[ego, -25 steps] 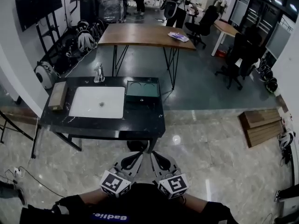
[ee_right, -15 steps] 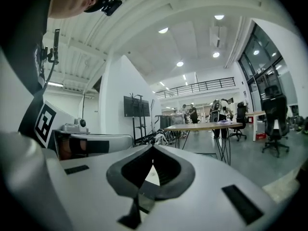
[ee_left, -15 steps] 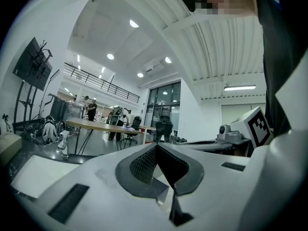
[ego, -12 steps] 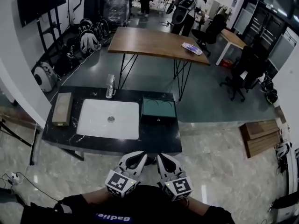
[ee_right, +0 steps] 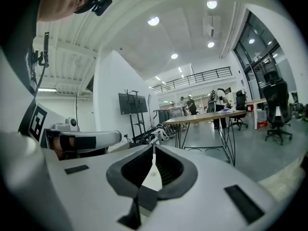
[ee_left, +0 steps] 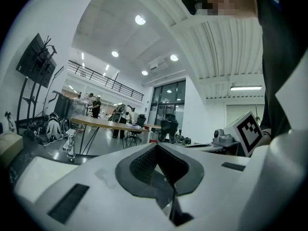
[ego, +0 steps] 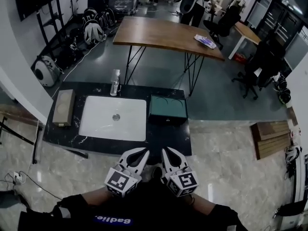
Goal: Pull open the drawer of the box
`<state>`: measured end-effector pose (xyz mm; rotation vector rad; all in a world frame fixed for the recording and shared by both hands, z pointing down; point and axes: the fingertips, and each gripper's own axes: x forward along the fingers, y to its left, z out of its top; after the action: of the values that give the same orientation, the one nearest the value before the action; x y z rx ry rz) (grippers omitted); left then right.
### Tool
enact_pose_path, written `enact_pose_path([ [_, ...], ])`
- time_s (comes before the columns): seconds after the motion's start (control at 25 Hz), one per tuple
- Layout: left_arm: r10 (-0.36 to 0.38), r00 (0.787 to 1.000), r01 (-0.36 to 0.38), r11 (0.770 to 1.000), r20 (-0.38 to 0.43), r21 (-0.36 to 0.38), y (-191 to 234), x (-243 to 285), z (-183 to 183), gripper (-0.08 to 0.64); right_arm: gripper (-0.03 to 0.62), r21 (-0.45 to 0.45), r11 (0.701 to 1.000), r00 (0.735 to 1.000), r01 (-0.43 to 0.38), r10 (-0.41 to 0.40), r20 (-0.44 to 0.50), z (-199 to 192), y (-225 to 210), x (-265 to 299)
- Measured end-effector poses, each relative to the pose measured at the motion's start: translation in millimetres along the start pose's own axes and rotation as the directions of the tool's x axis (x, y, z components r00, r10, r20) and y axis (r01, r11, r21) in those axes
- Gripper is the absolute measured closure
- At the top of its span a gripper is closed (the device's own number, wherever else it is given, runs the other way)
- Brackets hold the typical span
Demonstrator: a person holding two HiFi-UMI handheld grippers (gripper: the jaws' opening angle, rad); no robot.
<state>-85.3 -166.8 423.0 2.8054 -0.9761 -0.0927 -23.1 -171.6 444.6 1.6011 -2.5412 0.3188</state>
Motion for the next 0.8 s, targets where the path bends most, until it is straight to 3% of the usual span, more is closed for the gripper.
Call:
enact_pose_path([
  [0.2,0.079,0.997,-0.079,0.997,0.0,0.02,17.0,15.4,9.1,0.558,0.592,0.015,0.999,0.999,-0.049,0.049,-0.013,1.9,-20.0,24.1],
  [0.44,0.142,0.99,-0.141,0.989,-0.015,0.044,25.6,50.6,23.2,0.56,0.591,0.008,0.999,0.998,-0.039,0.039,-0.056,-1.8,-64.9,47.2],
  [0.56,0.125,0.992,-0.125,0.991,-0.017,0.047,19.8,68.6,17.1,0.558,0.585,0.02,1.0,0.993,-0.024,0.026,-0.116,-22.8,-93.5,60.8],
  [0.6,0.123,0.992,-0.122,0.991,-0.021,0.056,19.3,74.1,15.0,0.558,0.548,0.026,0.999,0.99,-0.021,0.024,-0.138,-31.4,-102.1,66.5],
  [0.8,0.149,0.987,-0.144,0.986,-0.057,0.082,23.9,89.2,5.2,0.56,0.514,0.055,0.998,0.966,0.023,-0.009,-0.259,-83.6,-141.6,91.7],
])
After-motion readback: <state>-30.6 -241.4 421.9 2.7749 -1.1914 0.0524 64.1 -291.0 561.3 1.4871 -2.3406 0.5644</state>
